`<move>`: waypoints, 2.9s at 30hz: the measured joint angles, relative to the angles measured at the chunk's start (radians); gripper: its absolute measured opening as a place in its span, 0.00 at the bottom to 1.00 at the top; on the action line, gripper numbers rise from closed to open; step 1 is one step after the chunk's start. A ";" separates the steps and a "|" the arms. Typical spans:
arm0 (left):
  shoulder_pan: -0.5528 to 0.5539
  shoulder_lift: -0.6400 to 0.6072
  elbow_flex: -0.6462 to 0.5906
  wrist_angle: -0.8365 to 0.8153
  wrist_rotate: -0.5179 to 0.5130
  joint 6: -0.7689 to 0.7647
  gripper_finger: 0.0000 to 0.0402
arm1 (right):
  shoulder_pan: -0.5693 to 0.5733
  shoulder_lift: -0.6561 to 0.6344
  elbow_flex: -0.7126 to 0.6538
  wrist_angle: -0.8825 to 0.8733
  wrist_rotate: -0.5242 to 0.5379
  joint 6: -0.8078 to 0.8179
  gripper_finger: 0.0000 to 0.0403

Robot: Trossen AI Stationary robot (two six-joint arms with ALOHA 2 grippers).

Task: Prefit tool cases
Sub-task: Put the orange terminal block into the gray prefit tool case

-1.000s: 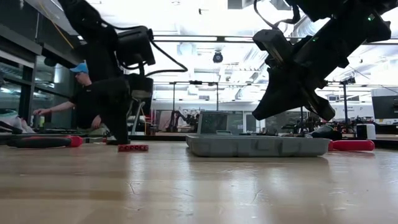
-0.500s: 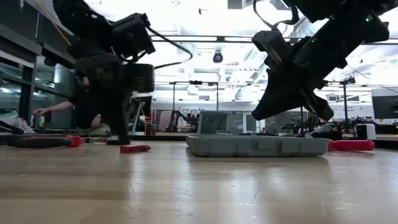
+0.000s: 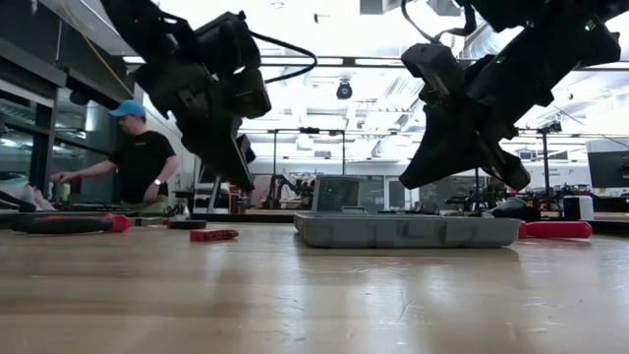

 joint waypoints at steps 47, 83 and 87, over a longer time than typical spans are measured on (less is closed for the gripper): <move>0.221 -0.004 -0.012 -0.361 -0.080 0.174 0.08 | 0.000 0.000 0.000 -0.009 0.012 0.012 0.00; -0.059 0.061 -0.005 -0.137 -0.260 -0.062 0.08 | 0.018 0.000 0.000 -0.027 0.004 0.020 0.00; -0.039 0.030 0.010 -0.192 -0.161 -0.082 0.08 | 0.018 0.000 0.000 -0.027 0.003 0.020 0.00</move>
